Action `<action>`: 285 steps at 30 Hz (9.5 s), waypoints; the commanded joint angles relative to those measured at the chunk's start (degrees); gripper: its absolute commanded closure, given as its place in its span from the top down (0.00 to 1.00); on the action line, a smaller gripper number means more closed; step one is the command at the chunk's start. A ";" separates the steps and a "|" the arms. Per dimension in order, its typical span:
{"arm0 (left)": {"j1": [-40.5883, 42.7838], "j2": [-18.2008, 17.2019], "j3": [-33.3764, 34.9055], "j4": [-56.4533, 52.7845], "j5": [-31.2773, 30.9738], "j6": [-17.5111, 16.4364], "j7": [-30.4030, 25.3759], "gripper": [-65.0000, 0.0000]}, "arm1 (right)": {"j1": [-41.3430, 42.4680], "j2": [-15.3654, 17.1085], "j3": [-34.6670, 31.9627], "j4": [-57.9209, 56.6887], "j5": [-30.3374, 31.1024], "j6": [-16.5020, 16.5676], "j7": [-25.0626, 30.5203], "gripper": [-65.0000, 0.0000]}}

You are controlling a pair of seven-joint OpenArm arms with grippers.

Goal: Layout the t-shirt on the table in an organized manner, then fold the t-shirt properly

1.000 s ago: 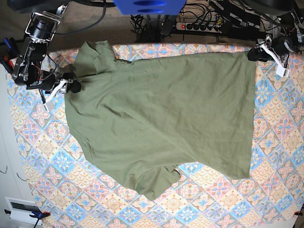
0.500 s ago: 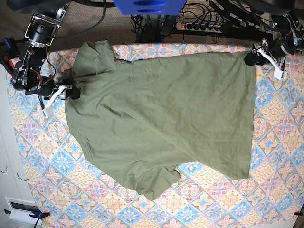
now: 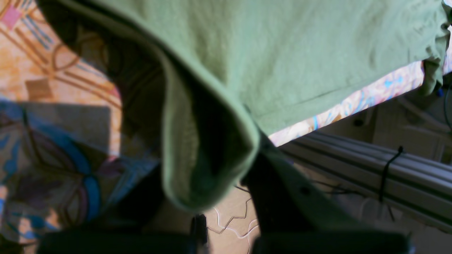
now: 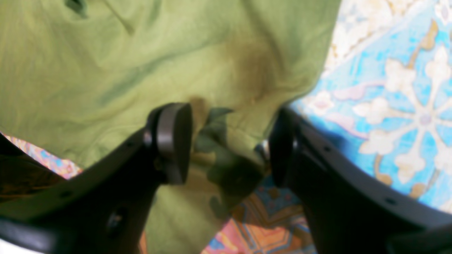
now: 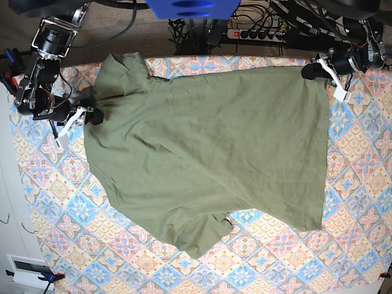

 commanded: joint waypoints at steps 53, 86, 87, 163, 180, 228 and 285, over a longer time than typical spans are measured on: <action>-4.89 -2.46 -3.43 0.20 4.30 0.34 0.51 0.00 | -22.88 1.13 0.15 5.35 10.11 0.40 -0.69 0.47; -3.22 -7.64 0.26 0.46 3.95 0.34 1.30 0.00 | -28.15 1.31 2.52 9.04 16.96 0.58 -0.69 0.00; -3.05 -8.35 1.23 0.46 3.95 0.34 1.21 0.00 | -28.68 1.31 3.14 9.04 18.02 0.58 -0.69 0.00; -7.62 3.61 -24.36 12.68 -12.05 4.78 1.39 0.00 | -11.18 5.18 8.15 13.17 28.39 5.11 -0.69 0.01; -22.65 3.78 -19.79 0.90 2.19 4.78 1.12 0.00 | -2.74 2.28 1.56 4.47 24.70 5.11 -0.69 0.01; -13.68 -0.79 -14.69 -1.47 4.39 4.78 1.96 0.53 | -16.11 0.96 -2.40 12.91 22.68 5.11 -0.69 0.36; -18.61 8.18 -23.30 -7.98 11.86 7.06 0.60 0.00 | -16.90 0.69 0.59 11.76 14.59 5.11 -0.38 0.37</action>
